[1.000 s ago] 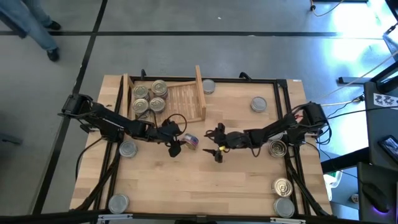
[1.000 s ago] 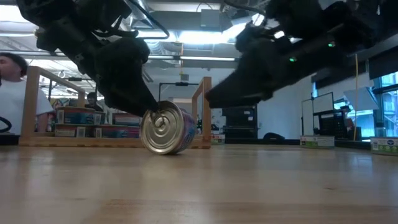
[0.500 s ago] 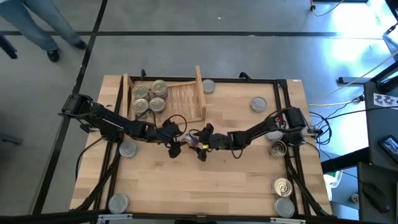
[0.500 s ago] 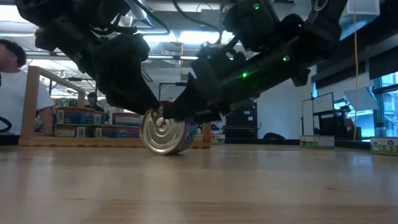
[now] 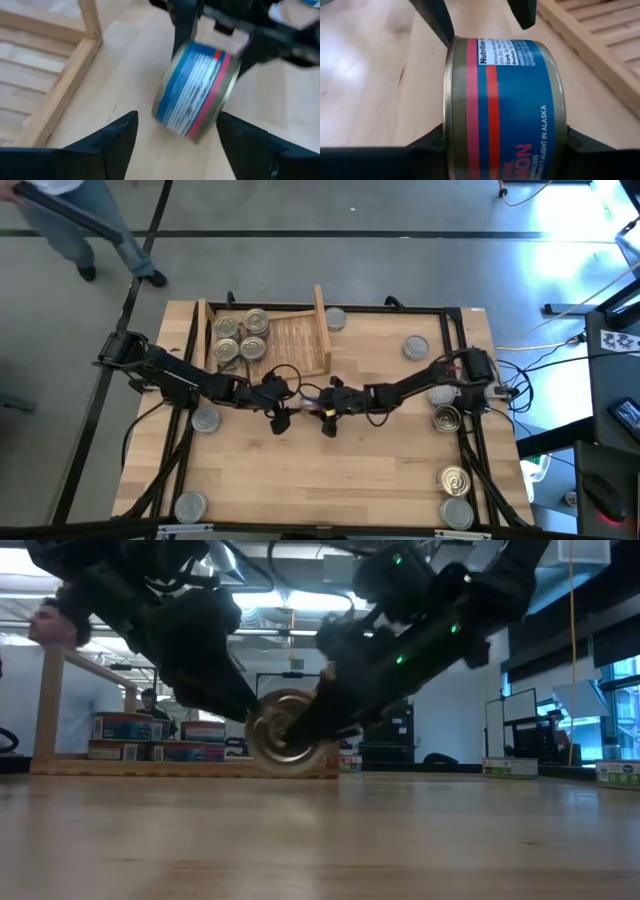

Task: Stack canned seafood by type on shelf
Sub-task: Stack the blue tuna can on top of the other blue tuna can

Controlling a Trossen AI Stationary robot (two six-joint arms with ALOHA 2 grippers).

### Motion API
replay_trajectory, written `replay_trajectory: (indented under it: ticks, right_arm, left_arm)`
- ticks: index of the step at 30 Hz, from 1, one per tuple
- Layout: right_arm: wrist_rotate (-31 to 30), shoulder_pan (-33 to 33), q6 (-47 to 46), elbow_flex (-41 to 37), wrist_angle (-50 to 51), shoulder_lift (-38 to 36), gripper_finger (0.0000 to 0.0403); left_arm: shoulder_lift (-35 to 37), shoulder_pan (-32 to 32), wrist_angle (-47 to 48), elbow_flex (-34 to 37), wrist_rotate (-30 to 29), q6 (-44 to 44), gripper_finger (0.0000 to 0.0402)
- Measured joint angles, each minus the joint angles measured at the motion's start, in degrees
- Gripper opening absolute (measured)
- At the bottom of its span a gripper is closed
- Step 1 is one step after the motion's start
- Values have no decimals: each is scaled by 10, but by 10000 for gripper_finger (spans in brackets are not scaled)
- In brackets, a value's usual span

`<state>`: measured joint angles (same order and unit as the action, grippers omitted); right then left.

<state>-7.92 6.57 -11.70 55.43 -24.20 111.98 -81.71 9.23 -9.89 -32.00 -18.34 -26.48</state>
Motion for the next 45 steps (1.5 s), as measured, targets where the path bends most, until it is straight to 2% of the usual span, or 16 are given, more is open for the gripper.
replay_trajectory:
  ticks: [6, 9, 13, 16, 19, 25, 32, 37, 41, 45]
  right_arm:
    - [3, -4, 21, -52, 84, -90, 181]
    - [30, -20, 16, -94, 100, -165, 181]
    - [111, -57, -40, -145, 103, -261, 181]
    - [196, -86, -99, -164, 88, -301, 181]
    - [280, -102, -163, -165, 75, -303, 181]
    - [391, -108, -269, -164, 7, -281, 181]
    - [411, -112, -388, -162, -88, -265, 181]
    - [432, -108, -421, -142, -89, -243, 181]
    - [438, -99, -428, -111, -86, -225, 181]
    - [457, -97, -433, -86, -76, -204, 181]
  left_arm:
    - [20, 25, 14, -37, -5, 63, 267]
    - [18, 53, 20, -70, -23, 120, 267]
    - [-1, 95, 17, -114, -80, 271, 267]
    - [-18, 117, 11, -138, -123, 409, 267]
    - [-26, 129, -8, -152, -153, 550, 267]
    - [-35, 137, -62, -156, -152, 800, 267]
    - [-51, 139, -99, -154, -154, 1036, 267]
    - [-53, 133, -119, -154, -156, 1138, 267]
    - [-54, 127, -122, -155, -152, 1179, 267]
    - [-55, 127, -115, -154, -145, 1183, 267]
